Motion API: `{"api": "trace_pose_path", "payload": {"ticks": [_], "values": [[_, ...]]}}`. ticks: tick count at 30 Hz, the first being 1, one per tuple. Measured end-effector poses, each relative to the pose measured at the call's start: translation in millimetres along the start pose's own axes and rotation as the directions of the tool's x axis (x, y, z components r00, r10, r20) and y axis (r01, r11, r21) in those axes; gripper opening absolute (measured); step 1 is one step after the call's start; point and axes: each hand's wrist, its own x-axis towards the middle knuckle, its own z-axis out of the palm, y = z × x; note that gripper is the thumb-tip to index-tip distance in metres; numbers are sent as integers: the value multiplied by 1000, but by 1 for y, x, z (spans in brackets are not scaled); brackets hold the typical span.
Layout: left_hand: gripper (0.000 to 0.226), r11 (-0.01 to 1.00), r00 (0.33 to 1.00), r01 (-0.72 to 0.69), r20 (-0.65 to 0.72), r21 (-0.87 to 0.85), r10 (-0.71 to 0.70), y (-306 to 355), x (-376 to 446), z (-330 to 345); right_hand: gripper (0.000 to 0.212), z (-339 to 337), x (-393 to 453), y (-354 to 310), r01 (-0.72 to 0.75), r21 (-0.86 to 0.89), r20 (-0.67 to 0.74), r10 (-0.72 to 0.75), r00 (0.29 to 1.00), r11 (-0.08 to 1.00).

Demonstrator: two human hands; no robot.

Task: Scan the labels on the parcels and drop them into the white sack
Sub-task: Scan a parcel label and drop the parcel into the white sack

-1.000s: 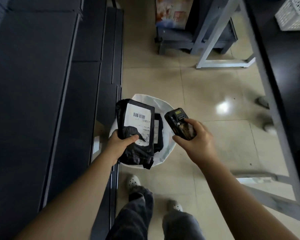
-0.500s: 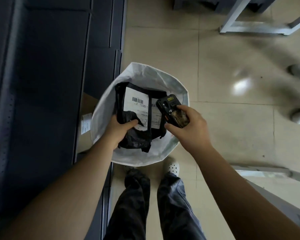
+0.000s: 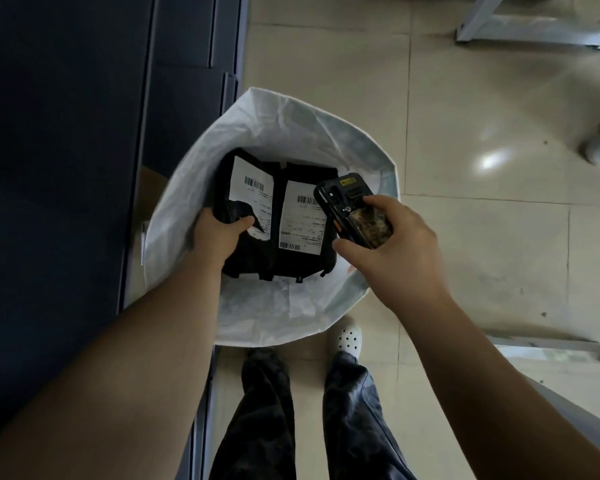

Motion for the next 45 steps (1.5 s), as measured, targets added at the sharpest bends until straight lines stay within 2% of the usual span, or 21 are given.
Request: {"api": "trace_pose_path", "payload": {"ticks": [4, 8, 10, 14, 19, 23, 27, 30, 35, 38, 41, 45], "values": [[73, 999, 999, -29, -26, 24, 29, -14, 19, 9, 67, 8, -3, 6, 13, 20, -29, -12, 1000, 1000], [52, 988, 1000, 21, 7, 150, -22, -27, 35, 5, 67, 13, -7, 8, 4, 64, -49, -1, 999, 998], [49, 976, 998, 60, 2, 210, -61, -29, 36, -5, 67, 14, -9, 5, 9, 70, -47, -5, 999, 998], [58, 962, 998, 6, 61, 271, -24, -17, 16, -21, 66, 10, -11, -7, 21, 66, -37, -19, 999, 998], [52, 938, 976, -199, 141, 285, 164, 14, -41, -36, 66, -3, -19, -25, 44, 57, 8, -44, 999, 997], [53, 881, 920, -389, 171, 270, 354, 35, -91, -57, 67, -22, -28, -45, 111, 16, 31, -112, 993, 994], [49, 809, 855, -519, 175, 277, 488, 57, -144, -87, 66, -50, -39, -70, 223, -4, 54, -223, 973, 975], [43, 772, 805, -588, 83, 241, 587, 82, -200, -116, 64, -80, -48, -101, 348, 7, 69, -348, 935, 937], [41, 715, 700, -649, -166, 259, 695, 125, -319, -179, 64, -141, -83, -172, 555, 65, 104, -559, 823, 829], [38, 745, 672, -619, -323, 249, 667, 135, -391, -217, 61, -173, -118, -217, 650, 117, 110, -660, 743, 751], [35, 763, 615, -594, -466, 257, 636, 133, -456, -248, 59, -195, -159, -252, 722, 182, 155, -745, 649, 667], [34, 791, 554, -557, -598, 251, 580, 106, -525, -273, 60, -204, -215, -285, 791, 279, 191, -838, 511, 545]]}}
